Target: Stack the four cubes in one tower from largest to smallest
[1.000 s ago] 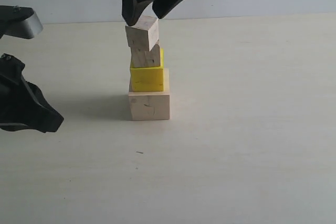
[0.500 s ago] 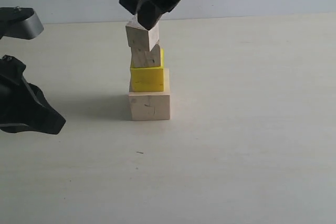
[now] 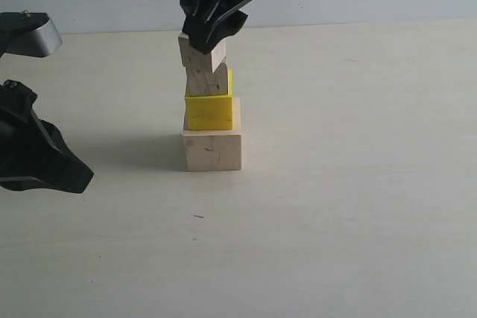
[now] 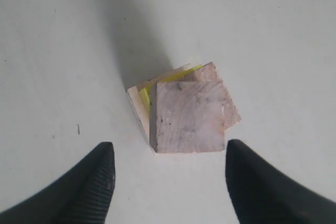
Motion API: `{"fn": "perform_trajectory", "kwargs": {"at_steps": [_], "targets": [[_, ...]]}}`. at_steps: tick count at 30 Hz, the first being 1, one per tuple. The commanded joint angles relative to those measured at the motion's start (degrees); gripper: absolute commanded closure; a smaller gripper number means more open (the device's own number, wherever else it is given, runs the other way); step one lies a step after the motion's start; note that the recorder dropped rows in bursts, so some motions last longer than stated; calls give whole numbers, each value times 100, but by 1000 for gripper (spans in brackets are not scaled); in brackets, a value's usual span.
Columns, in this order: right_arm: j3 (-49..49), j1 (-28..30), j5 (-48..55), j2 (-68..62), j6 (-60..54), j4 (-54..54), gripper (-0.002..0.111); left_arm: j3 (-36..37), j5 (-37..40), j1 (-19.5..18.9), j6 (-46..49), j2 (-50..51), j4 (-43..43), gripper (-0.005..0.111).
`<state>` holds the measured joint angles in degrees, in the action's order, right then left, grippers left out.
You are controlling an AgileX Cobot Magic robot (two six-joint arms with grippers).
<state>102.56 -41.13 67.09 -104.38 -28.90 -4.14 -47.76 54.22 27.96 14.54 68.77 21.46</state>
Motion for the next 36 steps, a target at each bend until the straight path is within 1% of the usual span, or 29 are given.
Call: {"fn": "perform_trajectory", "kwargs": {"at_steps": [1, 9, 22, 25, 27, 29, 30, 31, 32, 36], "targets": [[-15, 26, -171, -3, -85, -3, 39, 22, 40, -3, 6, -9, 53, 107], [-15, 26, -408, -207, -110, -36, 39, 22, 40, -3, 6, -9, 53, 107], [20, 26, -484, -509, -96, 7, 39, 22, 74, -3, 6, -9, 53, 107], [20, 26, -498, -515, -36, 7, 41, 22, 84, -3, 6, -9, 53, 107], [20, 26, -498, -515, 59, 55, 47, 22, 84, -3, 6, -9, 53, 107], [20, 26, -485, -502, 106, 159, 59, 22, 84, -3, 6, -9, 53, 107], [20, 26, -476, -502, 106, 196, 63, 22, 84, -3, 6, -9, 53, 107], [20, 26, -447, -502, 106, 223, 71, 22, 84, -3, 6, -9, 53, 107], [20, 26, -412, -502, 106, 245, 75, 22, 84, -3, 6, -9, 53, 107], [20, 26, -386, -502, 106, 311, 98, 22, 84, -3, 6, -9, 53, 107]]}}
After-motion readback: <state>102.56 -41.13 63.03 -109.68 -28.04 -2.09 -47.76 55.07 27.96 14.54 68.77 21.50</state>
